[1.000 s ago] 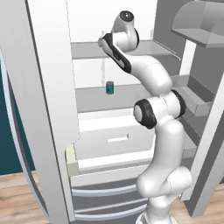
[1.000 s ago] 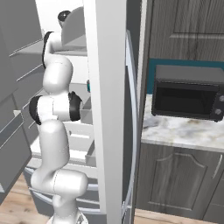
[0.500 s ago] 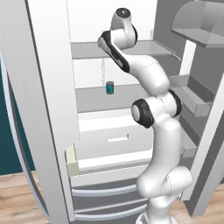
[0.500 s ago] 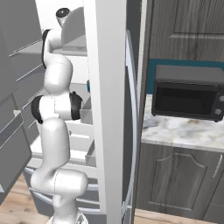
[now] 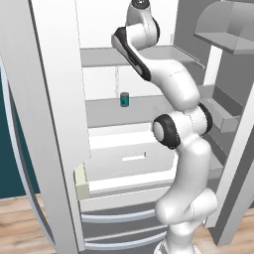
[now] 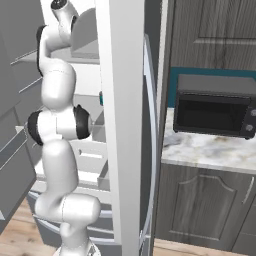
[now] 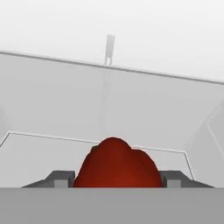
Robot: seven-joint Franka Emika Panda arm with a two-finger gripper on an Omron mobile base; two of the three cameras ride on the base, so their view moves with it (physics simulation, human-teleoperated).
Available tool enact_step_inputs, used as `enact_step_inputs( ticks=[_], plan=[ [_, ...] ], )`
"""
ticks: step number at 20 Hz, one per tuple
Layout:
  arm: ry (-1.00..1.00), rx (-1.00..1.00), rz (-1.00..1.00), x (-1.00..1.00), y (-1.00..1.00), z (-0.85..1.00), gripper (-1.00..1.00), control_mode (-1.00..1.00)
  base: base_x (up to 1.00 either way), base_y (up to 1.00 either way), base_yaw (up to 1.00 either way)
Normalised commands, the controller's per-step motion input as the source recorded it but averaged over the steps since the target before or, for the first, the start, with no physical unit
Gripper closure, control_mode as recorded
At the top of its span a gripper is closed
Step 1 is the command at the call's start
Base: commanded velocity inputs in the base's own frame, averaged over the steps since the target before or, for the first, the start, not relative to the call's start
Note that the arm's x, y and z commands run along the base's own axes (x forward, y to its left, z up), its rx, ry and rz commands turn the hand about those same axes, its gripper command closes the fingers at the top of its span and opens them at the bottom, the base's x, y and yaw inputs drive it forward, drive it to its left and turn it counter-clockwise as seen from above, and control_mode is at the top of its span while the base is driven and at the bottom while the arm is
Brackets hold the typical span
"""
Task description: Pick bell pepper from the fridge and place it on the plate on the counter.
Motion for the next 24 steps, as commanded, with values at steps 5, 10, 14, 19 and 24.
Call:
enact_step_inputs(
  ticks=[5, 10, 14, 19, 24],
  plan=[
    [-0.23, 0.0, -0.13, -0.94, 0.0, -0.68, 1.0, -1.0, 0.0, 0.0, 0.0],
    [-0.32, 0.01, -0.08, -1.0, -0.01, -0.5, 1.0, -1.0, 0.0, 0.0, 0.0],
    [-0.13, 0.04, -0.04, -0.97, 0.0, 0.0, 1.0, -1.0, 0.0, 0.0, 0.0],
    [-0.01, 0.07, -0.01, -0.95, 0.02, 0.2, 1.0, -1.0, 0.0, 0.0, 0.0],
    [0.08, 0.03, 0.0, -0.8, 0.06, 0.2, 1.0, -1.0, 0.0, 0.0, 0.0]
  ],
)
